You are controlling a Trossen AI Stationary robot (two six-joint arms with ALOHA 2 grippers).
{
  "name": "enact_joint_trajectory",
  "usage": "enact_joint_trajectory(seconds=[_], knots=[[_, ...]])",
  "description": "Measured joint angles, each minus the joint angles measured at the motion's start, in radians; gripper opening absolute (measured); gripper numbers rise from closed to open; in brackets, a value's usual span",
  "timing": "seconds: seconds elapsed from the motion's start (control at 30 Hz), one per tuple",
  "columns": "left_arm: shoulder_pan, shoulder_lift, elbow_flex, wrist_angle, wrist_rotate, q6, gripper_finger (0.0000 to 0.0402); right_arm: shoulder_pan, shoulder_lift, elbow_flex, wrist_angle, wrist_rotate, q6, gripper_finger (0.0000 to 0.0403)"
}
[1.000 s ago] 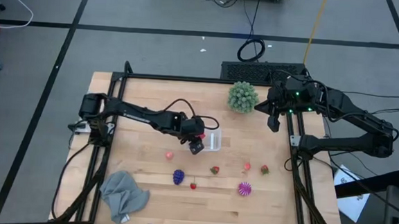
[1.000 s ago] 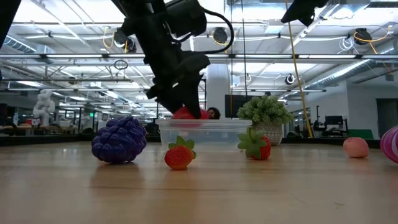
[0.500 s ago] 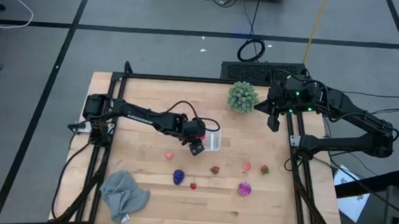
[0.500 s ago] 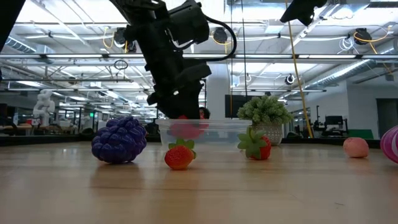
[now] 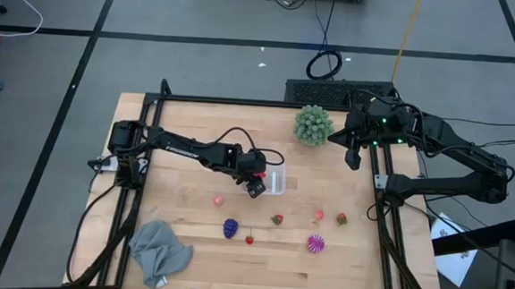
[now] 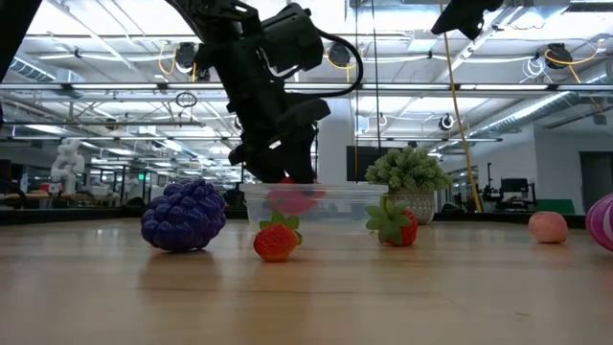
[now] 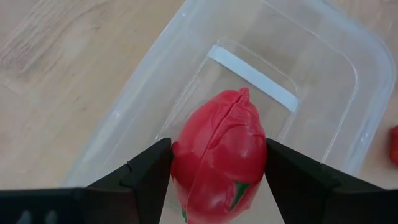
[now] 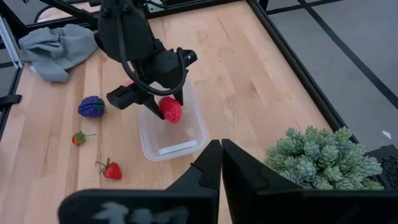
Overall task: Pick and placing Produce into tupperware
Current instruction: Put the red dragon fruit into the transparent bin, then put the left pink peach into the transparent bin
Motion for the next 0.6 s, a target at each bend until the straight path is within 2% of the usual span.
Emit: enact_joint_trajectory(seconds=[0.3, 0.6], knots=[[-0.001, 0.000, 0.000, 0.000, 0.000, 0.004, 0.0243, 0.000, 0.000, 0.000, 0.000, 0.000, 0.000, 0.0004], [-0.001, 0.000, 0.000, 0.001, -0.013, -0.005, 0.0291, 0.000, 0.000, 0.000, 0.000, 0.000, 0.000, 0.0004]])
